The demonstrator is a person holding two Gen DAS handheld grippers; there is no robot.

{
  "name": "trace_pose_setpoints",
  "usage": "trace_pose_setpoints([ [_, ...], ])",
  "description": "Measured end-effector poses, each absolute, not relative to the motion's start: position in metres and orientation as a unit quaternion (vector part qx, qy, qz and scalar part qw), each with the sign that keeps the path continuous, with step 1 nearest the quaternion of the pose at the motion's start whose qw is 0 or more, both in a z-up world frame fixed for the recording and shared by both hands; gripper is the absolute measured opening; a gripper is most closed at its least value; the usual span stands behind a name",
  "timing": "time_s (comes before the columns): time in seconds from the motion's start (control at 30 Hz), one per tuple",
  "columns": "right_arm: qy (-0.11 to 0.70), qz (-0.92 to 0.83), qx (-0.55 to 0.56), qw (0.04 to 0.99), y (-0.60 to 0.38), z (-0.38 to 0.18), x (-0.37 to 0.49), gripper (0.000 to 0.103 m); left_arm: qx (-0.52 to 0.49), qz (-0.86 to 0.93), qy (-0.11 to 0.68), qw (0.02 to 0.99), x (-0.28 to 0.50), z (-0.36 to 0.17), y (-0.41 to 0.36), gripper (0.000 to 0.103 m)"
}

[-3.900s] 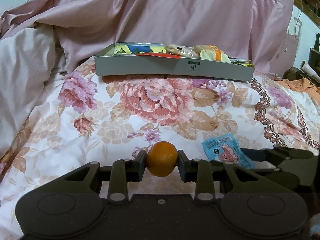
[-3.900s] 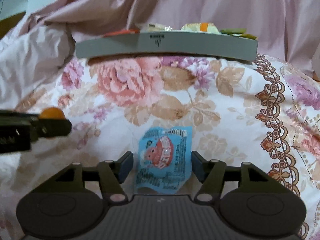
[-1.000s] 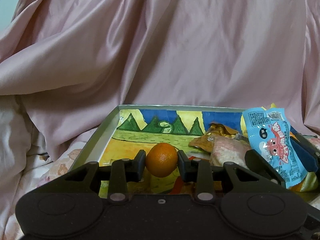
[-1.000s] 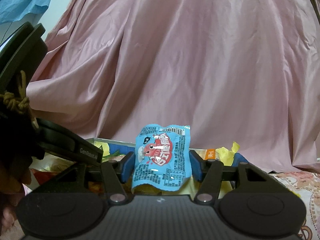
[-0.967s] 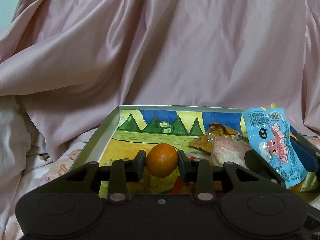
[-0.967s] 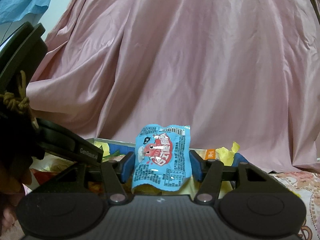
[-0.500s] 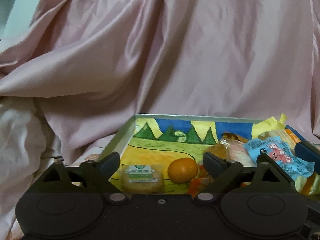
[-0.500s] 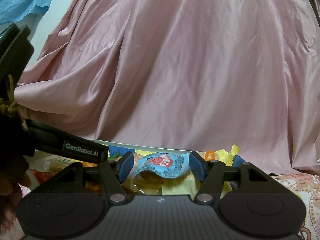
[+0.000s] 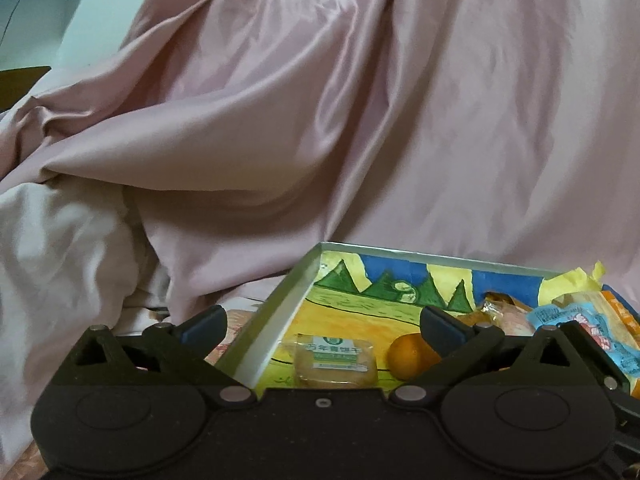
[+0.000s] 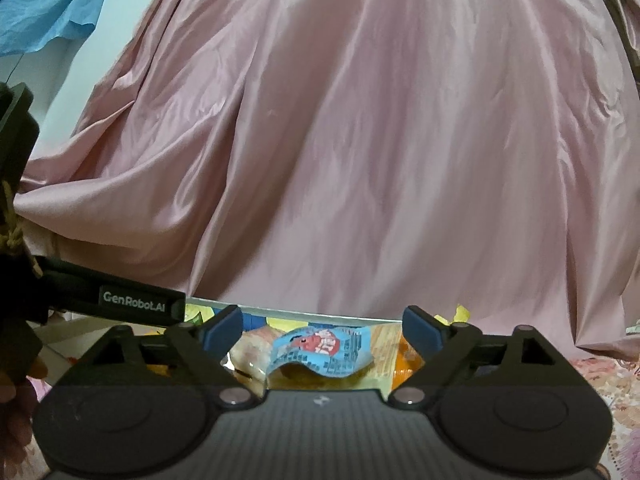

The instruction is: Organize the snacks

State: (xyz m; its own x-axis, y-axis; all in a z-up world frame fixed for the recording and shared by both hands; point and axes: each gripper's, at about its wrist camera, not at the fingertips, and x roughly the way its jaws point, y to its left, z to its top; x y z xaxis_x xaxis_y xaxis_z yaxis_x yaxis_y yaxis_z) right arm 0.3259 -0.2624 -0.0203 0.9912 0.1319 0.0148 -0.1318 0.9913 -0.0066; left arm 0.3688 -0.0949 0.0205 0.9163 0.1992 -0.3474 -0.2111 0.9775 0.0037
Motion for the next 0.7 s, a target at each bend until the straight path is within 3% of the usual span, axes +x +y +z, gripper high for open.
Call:
trace_pose_setpoints([
  [0.2, -0.014, 0.056, 0.001, 0.998, -0.264, -0.009, 0.316, 0.103, -0.035, 0.112, 0.176, 0.977, 0.359, 0.027, -0.091, 0.102],
  [0.7, -0.028, 0.025, 0.009, 0.999, -0.272, 0.027, 0.274, 0.103, -0.046, 0.097, 0.15, 0.983, 0.312, 0.061, -0.092, 0.102],
])
